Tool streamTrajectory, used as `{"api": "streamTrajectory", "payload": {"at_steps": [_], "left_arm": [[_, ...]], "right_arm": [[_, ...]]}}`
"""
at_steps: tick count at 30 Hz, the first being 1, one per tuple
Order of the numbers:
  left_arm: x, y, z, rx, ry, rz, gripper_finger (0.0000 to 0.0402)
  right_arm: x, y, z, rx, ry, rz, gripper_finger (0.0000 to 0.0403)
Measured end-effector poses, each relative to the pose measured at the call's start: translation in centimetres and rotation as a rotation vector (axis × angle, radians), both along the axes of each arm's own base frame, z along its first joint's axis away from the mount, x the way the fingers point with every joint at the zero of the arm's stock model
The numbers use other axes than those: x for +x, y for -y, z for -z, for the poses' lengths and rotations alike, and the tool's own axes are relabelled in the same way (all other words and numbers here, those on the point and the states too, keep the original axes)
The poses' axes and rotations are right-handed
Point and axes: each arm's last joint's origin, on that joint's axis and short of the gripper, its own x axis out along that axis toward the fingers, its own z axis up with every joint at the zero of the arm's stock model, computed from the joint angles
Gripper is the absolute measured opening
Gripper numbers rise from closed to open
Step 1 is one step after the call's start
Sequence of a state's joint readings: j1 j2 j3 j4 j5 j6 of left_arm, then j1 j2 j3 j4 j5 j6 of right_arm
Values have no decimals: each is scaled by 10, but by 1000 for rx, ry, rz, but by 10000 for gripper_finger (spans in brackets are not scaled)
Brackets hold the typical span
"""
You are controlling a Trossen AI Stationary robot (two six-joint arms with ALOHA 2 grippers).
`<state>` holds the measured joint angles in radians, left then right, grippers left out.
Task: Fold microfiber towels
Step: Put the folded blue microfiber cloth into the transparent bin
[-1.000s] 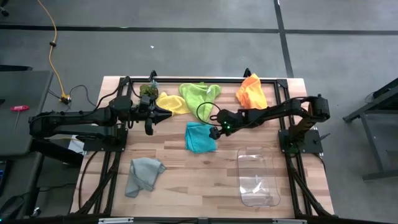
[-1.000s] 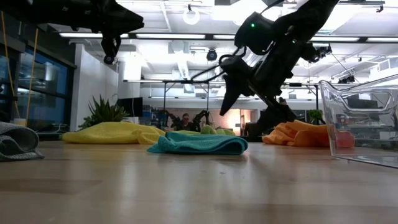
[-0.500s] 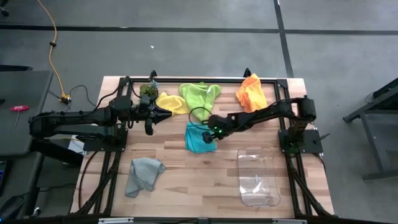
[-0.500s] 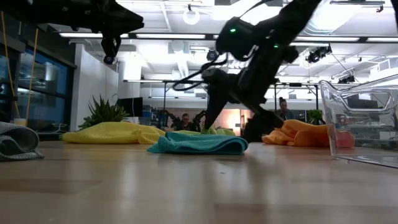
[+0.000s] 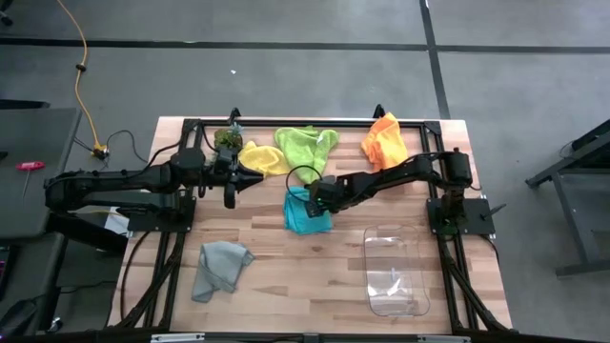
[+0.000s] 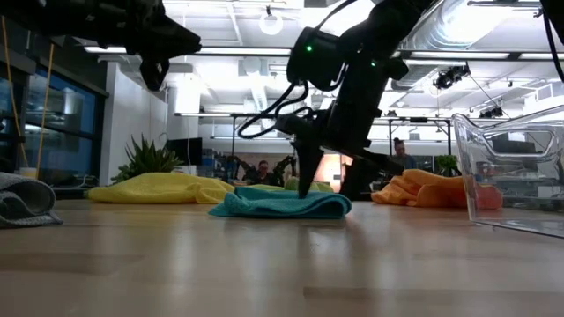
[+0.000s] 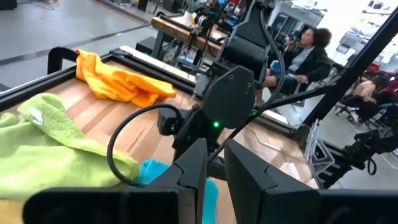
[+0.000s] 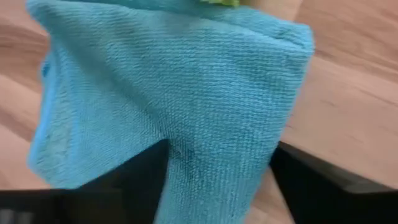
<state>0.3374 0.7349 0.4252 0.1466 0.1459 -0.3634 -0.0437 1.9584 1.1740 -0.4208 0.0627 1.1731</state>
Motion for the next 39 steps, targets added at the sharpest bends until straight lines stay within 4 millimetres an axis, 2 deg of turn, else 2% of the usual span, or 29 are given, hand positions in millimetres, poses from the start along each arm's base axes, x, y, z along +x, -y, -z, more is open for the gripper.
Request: {"api": "streamTrajectory", "payload": {"at_steps": [8,10,15,18,22,26,34,39], "left_arm": [[0,0,0,16,-4,3,49],[0,0,0,17,-4,3,49],[0,0,0,17,-4,3,49],[0,0,0,18,-4,3,49],[0,0,0,17,-4,3,49],[0,0,0,18,-2,2,49],[0,-1,-1,23,9,-9,49],[0,-1,-1,21,10,-10,49]], "right_arm": [[-2,2,3,-51,-24,5,35],[-1,2,3,-67,-11,-1,12],[-2,6,-4,-55,-3,-34,4],[-10,8,-12,-78,-45,-68,2],[-32,11,-27,-106,-68,-81,1],[-64,9,-40,-102,-32,-74,1],[-108,7,-108,-169,208,-73,0],[-131,3,-152,-181,372,-146,0]]}}
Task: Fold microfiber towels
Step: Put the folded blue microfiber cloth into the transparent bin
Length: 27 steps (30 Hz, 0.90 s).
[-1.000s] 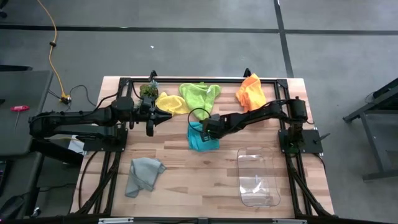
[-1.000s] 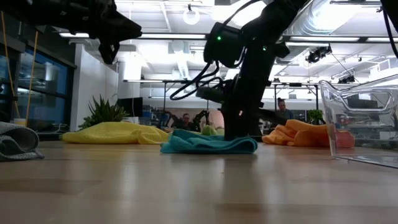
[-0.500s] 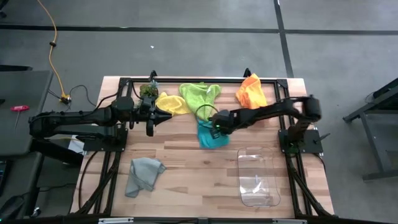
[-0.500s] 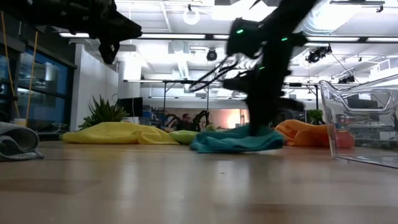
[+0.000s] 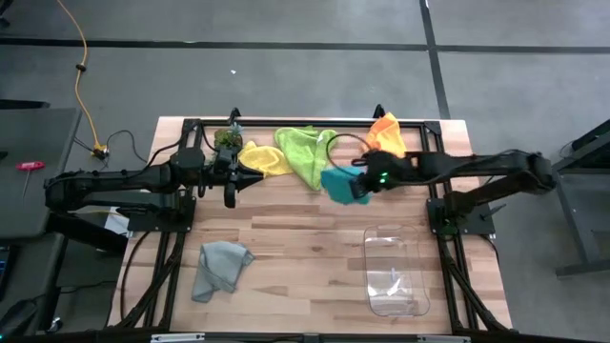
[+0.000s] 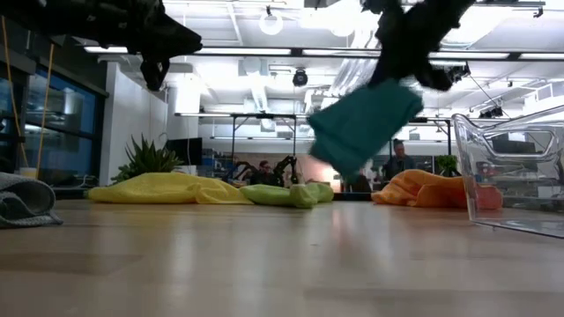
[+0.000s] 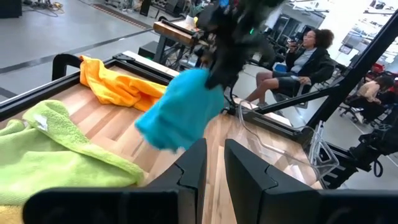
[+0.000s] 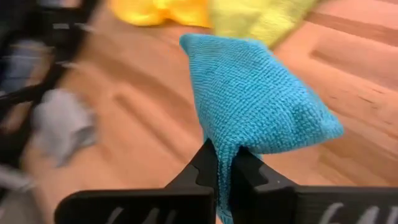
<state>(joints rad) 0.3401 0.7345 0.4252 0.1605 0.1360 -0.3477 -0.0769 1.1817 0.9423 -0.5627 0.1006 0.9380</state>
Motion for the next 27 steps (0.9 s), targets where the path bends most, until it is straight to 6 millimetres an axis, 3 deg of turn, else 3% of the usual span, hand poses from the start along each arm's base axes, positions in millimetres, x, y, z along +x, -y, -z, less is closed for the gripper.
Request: {"api": "streamTrajectory", "payload": {"at_steps": [5,11,14,19,27], "left_arm": [[0,0,0,2,0,-7,49],[0,-1,0,4,-1,-21,49],[0,-1,0,5,-1,-32,49],[0,-2,0,9,-3,-60,49],[0,-2,0,10,-3,-61,49]], "right_arm": [[-29,-10,-33,60,105,-138,0],[-72,-43,-61,178,229,-374,0],[-96,-60,-70,266,261,-388,0],[-126,-81,-62,353,130,-312,0],[-138,-121,-45,393,-27,-250,0]]}}
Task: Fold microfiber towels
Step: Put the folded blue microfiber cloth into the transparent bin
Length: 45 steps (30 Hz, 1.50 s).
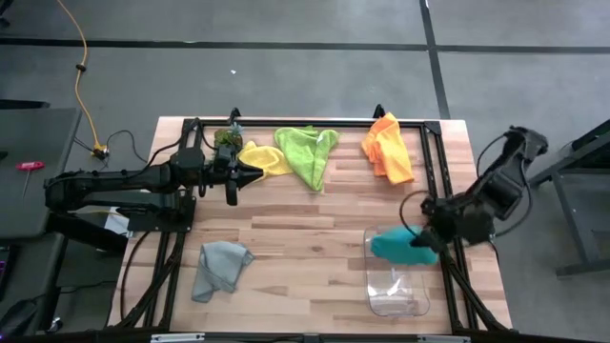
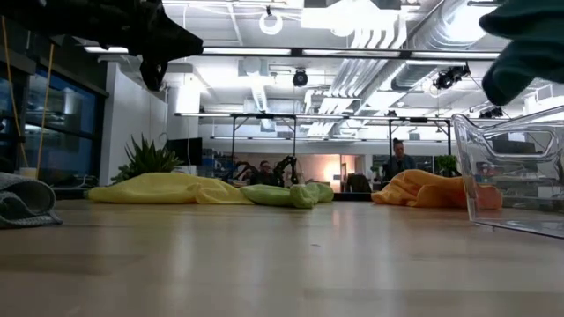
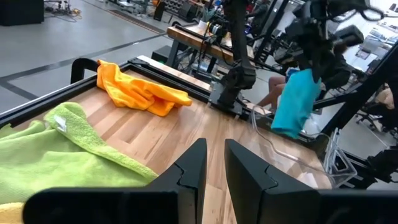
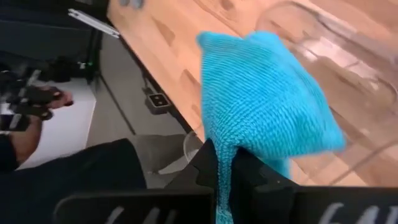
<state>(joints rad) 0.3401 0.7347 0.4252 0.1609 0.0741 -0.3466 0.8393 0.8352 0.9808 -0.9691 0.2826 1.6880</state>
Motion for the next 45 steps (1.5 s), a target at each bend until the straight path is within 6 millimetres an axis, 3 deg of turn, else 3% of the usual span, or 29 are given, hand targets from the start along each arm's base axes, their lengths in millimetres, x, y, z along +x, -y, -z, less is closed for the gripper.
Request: {"api": "streamTrajectory", "payload": {"at_steps": [7,12,17,25,35,45], "left_arm": [[0,0,0,0,0,-4,49],[0,0,0,-9,3,-5,49],[0,0,0,-16,5,-1,49],[0,0,0,-20,5,0,49],[0,0,0,-16,4,-9,49],[0,0,1,-18,-3,-10,49]], "right_arm": [[0,-31,35,1,-163,92,0],[11,-34,58,60,-100,289,0],[27,-33,83,220,-104,363,0],[27,-8,118,153,-351,425,0],[28,0,123,185,-495,439,0],[45,-11,138,225,-572,482,4]]}}
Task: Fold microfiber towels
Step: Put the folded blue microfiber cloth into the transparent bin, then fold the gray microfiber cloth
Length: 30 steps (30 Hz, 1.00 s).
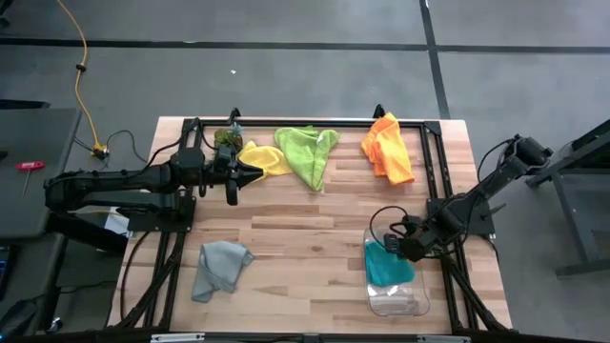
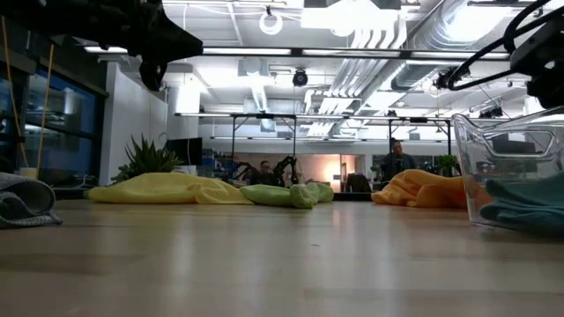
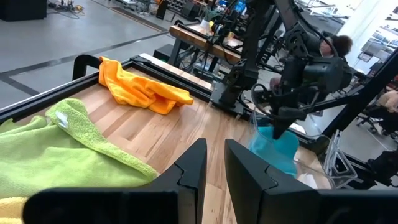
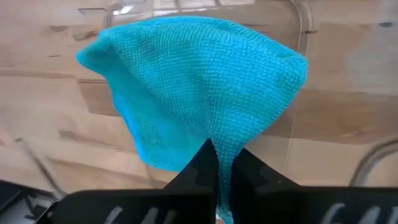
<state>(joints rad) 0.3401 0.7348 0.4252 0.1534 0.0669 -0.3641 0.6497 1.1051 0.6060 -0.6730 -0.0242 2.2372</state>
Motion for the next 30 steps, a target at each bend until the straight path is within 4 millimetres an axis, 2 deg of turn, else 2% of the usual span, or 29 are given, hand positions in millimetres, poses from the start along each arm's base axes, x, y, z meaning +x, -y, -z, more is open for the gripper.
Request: {"api": "streamTrajectory", "payload": {"at_steps": [6,15,20,25,30], "left_arm": [[0,0,0,0,0,0,49],[0,1,0,23,-6,26,49],[0,1,0,23,-6,26,49],[0,1,0,23,-5,26,49],[0,1,0,23,-6,24,49]], "right_arm": [[2,-3,6,21,-59,23,46],[3,-4,2,24,-47,-10,169],[1,-2,-18,-17,-58,-81,215],[-7,4,-46,-72,-106,-138,233],[-5,7,-76,-179,57,-215,233]]}}
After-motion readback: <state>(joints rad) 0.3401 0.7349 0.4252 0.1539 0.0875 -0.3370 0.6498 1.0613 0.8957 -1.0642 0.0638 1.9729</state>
